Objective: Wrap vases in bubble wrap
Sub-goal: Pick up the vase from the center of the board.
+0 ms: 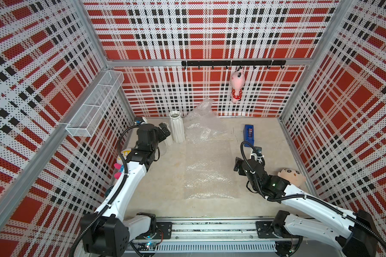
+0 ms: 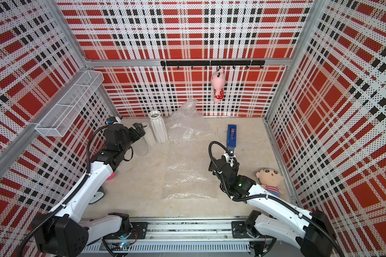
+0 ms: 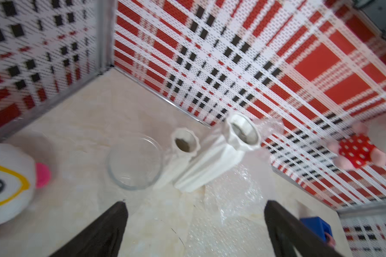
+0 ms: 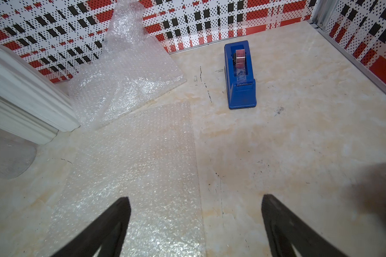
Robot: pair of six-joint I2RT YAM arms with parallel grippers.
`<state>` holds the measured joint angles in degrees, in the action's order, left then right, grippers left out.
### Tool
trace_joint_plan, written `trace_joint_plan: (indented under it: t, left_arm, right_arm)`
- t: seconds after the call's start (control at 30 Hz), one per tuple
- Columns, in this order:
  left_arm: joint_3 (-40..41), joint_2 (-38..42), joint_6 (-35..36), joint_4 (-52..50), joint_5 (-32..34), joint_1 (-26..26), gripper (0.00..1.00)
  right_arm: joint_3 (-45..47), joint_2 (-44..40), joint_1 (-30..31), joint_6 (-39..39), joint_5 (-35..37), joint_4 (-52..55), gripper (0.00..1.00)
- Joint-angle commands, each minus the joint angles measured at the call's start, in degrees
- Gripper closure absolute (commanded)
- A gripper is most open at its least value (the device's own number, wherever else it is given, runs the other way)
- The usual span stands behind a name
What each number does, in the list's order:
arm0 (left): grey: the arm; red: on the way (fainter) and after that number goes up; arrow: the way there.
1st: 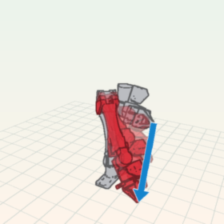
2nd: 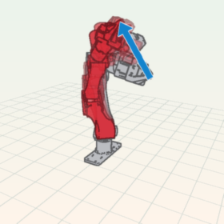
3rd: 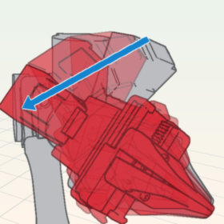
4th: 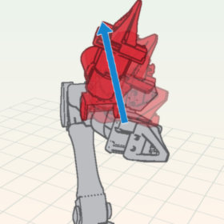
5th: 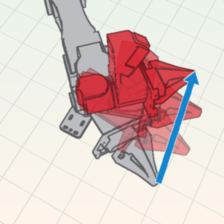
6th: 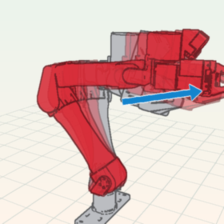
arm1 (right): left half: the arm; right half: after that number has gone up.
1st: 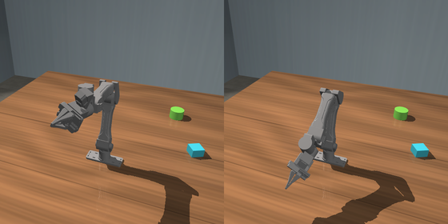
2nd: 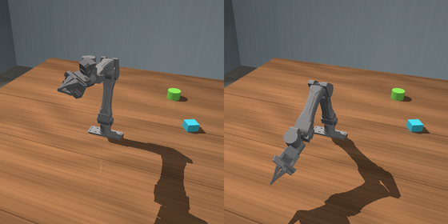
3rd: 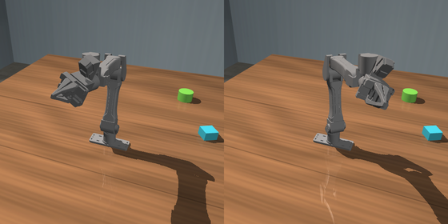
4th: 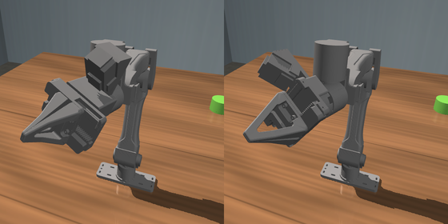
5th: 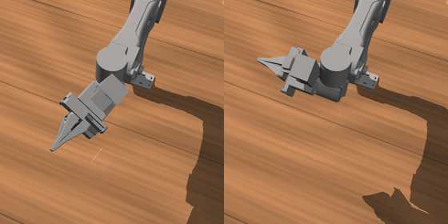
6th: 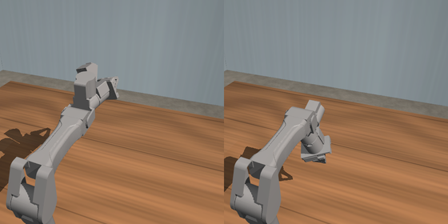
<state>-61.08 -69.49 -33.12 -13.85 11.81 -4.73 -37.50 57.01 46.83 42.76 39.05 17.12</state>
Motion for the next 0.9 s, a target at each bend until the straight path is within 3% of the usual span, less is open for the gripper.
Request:
trace_joint_plan:
  t: [0.0, 0.27, 0.87]
  left_arm:
    - [-2.60, -2.89, 1.22, -4.01, 0.93, 4.26, 0.00]
    - [-5.92, -11.65, 2.83, -5.30, 0.57, 6.43, 0.02]
    - [-14.78, -23.04, 5.79, -9.97, 9.17, 1.46, 0.03]
  right_arm:
    - [1.99, 0.14, -0.57, -0.50, 0.28, -2.47, 0.03]
    - [3.46, 0.06, -1.71, -1.66, -1.39, -4.98, 0.03]
    - [5.60, -0.94, -2.44, -1.24, -3.10, -6.75, 0.03]
